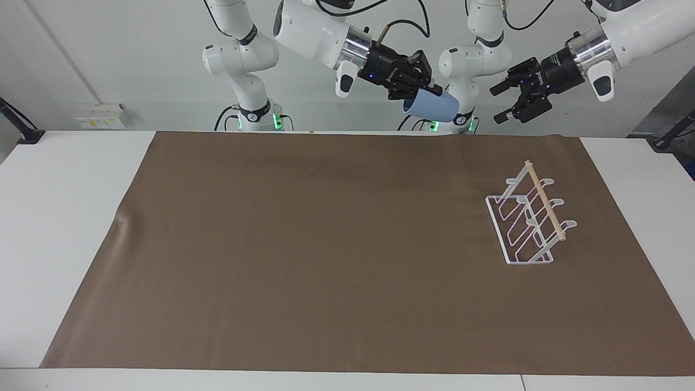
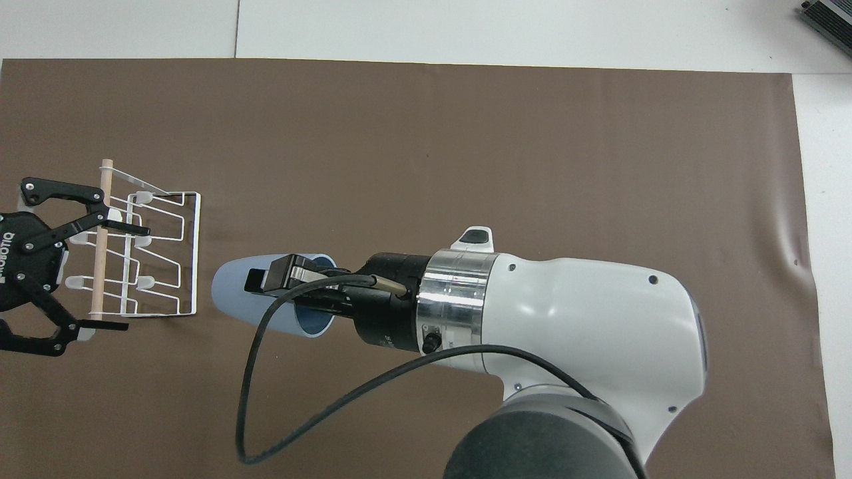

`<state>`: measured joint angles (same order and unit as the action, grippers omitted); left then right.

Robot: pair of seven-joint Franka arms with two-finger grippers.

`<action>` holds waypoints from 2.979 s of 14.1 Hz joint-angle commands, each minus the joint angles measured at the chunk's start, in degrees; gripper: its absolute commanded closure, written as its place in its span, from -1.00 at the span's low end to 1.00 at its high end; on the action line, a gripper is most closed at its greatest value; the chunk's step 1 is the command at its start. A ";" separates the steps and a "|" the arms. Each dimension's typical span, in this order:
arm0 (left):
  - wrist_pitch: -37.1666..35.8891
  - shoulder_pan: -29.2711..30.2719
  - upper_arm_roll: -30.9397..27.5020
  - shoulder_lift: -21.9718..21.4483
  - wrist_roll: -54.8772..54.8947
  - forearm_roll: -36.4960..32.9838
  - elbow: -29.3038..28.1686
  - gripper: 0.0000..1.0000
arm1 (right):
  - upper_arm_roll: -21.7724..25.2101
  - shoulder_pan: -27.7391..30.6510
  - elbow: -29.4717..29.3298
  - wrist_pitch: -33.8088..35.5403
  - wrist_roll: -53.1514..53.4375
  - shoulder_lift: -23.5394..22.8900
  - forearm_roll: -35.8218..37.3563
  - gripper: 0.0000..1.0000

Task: Hang cup on cup holder
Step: 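Close the left gripper on the cup body beside the right gripper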

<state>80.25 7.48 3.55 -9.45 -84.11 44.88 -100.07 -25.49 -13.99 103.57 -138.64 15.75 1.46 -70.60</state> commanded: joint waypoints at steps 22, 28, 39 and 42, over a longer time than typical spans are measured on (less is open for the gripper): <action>27.50 -8.54 3.66 -7.25 -3.88 4.17 -15.15 -1.00 | -0.61 -1.83 -9.79 -5.41 -4.05 -12.45 7.93 1.00; 29.52 -8.89 3.92 -7.34 -1.58 2.94 -16.56 -1.00 | -0.61 -1.74 -9.79 -5.32 -5.64 -12.45 7.93 1.00; 34.00 -9.42 5.68 -7.34 0.97 1.00 -17.70 0.93 | -0.61 -2.09 -9.53 -5.41 -5.55 -12.36 7.85 1.00; 33.21 -9.24 5.77 -7.51 2.02 0.48 -17.70 1.00 | -0.61 -2.09 -9.35 -5.32 -5.55 -12.36 7.85 1.00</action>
<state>112.93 -1.22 9.56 -14.96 -83.31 46.19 -115.62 -25.71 -16.16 94.79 -143.31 11.05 -10.38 -63.44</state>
